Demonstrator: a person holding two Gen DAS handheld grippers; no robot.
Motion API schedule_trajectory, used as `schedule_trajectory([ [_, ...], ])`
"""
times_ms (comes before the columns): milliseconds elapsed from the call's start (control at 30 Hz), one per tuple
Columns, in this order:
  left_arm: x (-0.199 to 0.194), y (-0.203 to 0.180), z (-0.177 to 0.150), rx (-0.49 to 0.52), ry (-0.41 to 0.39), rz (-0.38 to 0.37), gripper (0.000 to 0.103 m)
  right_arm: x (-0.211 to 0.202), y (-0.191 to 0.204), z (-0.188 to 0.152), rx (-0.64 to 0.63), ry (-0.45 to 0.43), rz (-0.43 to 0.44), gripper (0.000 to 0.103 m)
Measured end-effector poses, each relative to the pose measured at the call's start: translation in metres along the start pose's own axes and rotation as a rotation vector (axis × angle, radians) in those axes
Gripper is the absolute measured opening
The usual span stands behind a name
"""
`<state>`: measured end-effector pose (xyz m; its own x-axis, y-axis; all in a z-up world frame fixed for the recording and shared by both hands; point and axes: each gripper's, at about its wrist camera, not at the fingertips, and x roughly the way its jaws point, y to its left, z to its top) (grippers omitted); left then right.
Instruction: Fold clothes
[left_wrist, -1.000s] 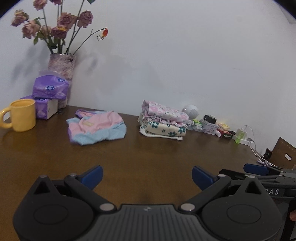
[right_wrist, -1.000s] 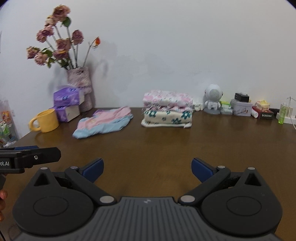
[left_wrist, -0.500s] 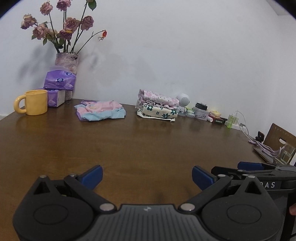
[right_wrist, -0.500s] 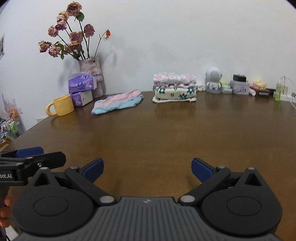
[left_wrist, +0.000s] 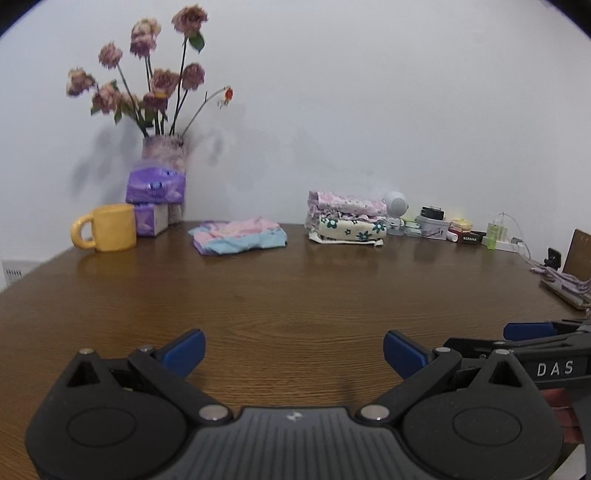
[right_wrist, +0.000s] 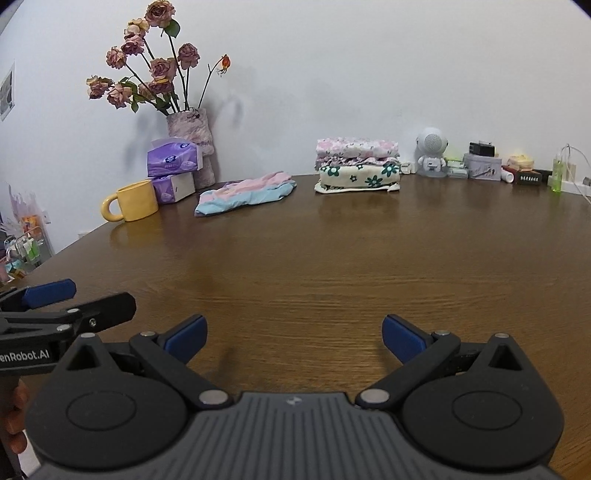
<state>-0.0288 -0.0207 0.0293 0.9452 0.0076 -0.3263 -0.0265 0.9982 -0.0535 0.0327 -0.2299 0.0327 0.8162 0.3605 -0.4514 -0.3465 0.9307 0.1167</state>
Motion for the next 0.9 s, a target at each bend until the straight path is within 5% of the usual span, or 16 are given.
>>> schedule_trajectory([
  [900, 0.017, -0.013, -0.002, 0.056, -0.004, 0.074, 0.103, 0.008, -0.004, -0.012, 0.010, -0.006, -0.037, 0.103],
])
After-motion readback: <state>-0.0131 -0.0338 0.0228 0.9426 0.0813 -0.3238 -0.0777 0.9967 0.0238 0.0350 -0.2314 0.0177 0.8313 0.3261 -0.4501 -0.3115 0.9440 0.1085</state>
